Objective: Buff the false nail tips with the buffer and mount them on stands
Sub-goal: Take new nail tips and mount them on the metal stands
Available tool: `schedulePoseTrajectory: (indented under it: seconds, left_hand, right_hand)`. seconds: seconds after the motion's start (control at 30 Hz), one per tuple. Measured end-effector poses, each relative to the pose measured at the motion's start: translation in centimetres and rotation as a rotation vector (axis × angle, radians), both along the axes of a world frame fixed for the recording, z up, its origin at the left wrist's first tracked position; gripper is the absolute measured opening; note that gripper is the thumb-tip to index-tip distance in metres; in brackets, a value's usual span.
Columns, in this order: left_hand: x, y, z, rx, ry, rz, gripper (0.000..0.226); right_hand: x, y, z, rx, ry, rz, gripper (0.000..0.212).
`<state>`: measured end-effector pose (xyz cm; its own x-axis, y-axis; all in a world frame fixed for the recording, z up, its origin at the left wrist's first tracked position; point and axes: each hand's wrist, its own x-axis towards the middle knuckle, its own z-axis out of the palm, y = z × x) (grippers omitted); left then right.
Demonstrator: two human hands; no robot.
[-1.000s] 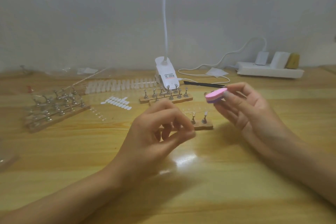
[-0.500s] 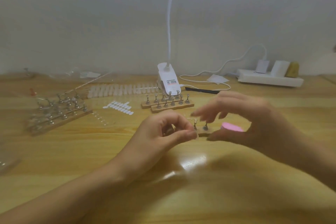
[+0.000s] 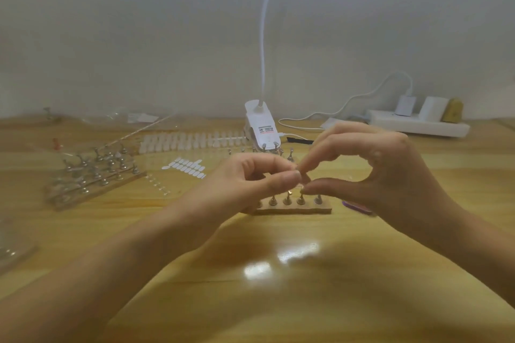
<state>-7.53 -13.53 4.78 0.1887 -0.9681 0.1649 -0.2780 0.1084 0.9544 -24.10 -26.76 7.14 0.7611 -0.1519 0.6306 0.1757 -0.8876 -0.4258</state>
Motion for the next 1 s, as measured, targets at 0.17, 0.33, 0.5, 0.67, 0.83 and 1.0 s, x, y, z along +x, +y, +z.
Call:
schedulePoseTrajectory:
  seconds: [0.17,0.33,0.5,0.67,0.83,1.0]
  left_hand:
    - [0.8,-0.6,-1.5,-0.056,-0.383,0.19,0.072]
    - [0.2,-1.9,-4.0,-0.05,-0.345,0.261,0.072]
    - [0.4,-2.4,-4.6,-0.066,-0.367,0.307,0.066]
    - [0.5,-2.5,-4.8,-0.059,-0.376,0.328,0.062]
    - [0.4,-2.6,-4.7,-0.051,-0.388,0.348,0.058]
    - [0.2,-2.6,-4.6,-0.065,-0.375,0.356,0.049]
  right_hand:
    - [0.9,-1.3,-1.8,0.176,-0.009,-0.065,0.024]
    - [1.9,-1.4,-4.7,0.301,0.091,-0.141,0.017]
    - [2.3,-1.8,-5.8,0.375,0.119,-0.145,0.013]
    - [2.5,-1.9,-6.2,0.432,0.113,-0.1,0.013]
    - [2.6,-2.0,-6.4,0.429,0.103,-0.109,0.009]
    - [2.7,-1.6,-6.6,0.436,0.1,-0.14,0.011]
